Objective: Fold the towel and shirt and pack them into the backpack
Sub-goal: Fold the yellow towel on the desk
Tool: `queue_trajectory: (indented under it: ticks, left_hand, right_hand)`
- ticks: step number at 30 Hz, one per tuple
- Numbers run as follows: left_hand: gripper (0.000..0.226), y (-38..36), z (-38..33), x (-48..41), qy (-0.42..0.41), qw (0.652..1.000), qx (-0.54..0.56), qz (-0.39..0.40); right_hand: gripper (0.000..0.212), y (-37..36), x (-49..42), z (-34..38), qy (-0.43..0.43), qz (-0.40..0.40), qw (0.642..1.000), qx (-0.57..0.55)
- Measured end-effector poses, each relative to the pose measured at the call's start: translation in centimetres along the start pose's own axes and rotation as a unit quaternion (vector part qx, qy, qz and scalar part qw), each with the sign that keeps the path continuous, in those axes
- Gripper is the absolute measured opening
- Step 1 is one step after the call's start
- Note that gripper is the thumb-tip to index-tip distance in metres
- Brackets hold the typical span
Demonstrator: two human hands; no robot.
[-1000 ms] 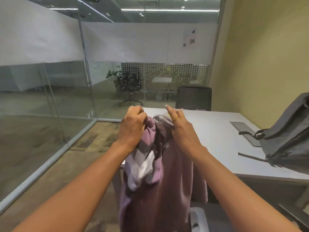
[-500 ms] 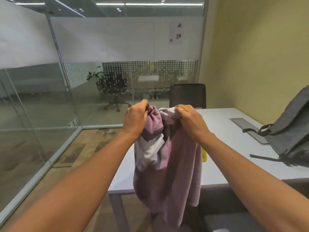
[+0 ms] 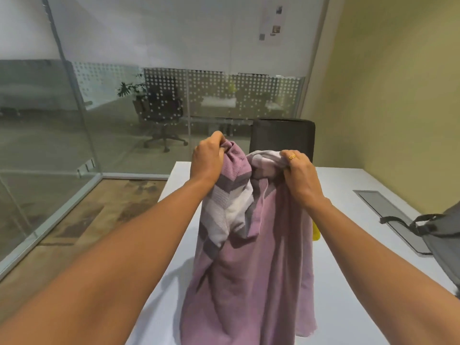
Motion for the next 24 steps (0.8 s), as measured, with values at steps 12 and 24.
queue_trajectory:
  ticks: [12,24]
  left_hand:
    - [0.042,-19.0,15.4,6.5,0.156,0.914,-0.066,0.369]
    - [0.104,-21.8,17.5,17.0,-0.034,0.747,-0.189,0.637]
  right_hand:
    - [0.067,-21.7,5.4,-14.9,-0.134,0.444,0.881,0.096]
    - [0.104,-24.7,12.6,-12.0,-0.141,0.579,0.773,0.217]
Point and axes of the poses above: each hand's wrist, its own x-axis away from the middle knuckle, its own y-axis out of the back of the hand, z = x × y, the point moved 4 cm from there along -x, towards the middle knuckle, and after that the axes turned 3 degrees about -x, right-handed, at the moved point
